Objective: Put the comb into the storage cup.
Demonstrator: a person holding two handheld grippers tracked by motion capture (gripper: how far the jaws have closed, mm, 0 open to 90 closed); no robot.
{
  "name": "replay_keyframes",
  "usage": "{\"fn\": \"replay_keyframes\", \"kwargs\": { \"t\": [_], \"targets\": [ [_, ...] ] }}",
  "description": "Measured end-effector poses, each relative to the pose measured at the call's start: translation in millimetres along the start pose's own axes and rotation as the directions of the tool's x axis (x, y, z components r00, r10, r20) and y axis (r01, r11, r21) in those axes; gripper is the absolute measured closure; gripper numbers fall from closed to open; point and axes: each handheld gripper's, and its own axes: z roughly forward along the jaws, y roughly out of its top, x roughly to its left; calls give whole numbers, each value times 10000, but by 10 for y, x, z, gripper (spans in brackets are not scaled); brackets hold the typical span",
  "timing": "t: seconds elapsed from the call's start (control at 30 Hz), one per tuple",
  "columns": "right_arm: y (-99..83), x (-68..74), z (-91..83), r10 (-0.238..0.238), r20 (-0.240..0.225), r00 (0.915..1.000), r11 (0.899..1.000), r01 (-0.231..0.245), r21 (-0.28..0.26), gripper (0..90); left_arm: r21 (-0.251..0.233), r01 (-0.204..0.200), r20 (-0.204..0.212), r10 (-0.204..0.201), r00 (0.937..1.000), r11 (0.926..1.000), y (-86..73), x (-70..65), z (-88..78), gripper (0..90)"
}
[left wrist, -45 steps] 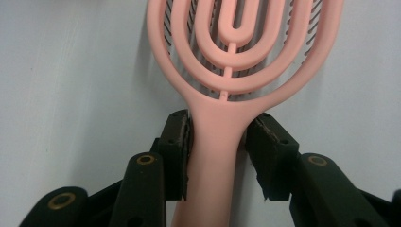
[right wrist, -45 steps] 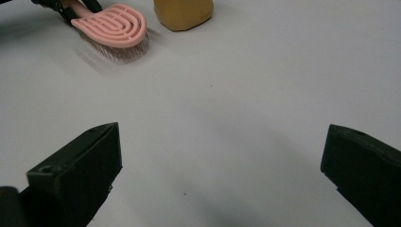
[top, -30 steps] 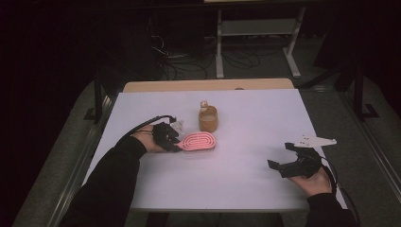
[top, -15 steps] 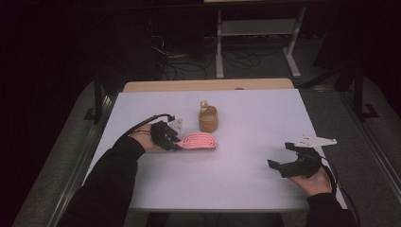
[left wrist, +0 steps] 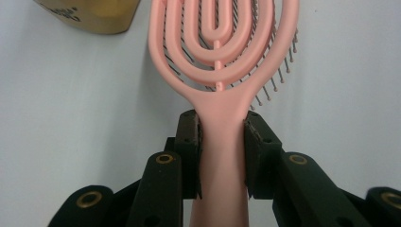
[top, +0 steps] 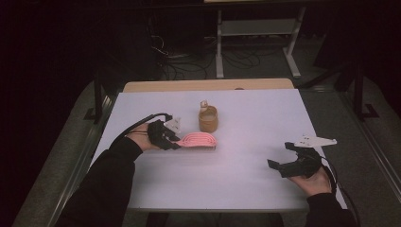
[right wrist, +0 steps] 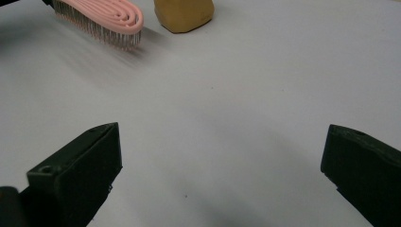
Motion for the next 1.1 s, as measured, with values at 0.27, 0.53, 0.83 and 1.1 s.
{"fn": "replay_keyframes", "kwargs": {
  "t": [0.27, 0.53, 0.83, 1.1],
  "targets": [
    [1, -4, 4, -1, -3, 10000, 10000, 1, 13, 0, -329, -62, -329, 51, 9994, 9994, 4, -27, -133, 713],
    [21, -7, 22, 32, -53, 10000, 10000, -32, -2, 0, -727, -308, -629, 263, 9977, 9969, 42, -98, -247, 715],
    [239, 34, 50, 23, -406, 9992, 9999, -30, -155, 0, -1096, -573, -1039, 459, 9935, 9923, 133, -141, -376, 718],
    [585, 103, 143, -22, -776, 9970, 10000, 16, -81, 0, -1168, -810, -1206, 668, 9905, 9899, 223, -166, -456, 719]
  ]
}}
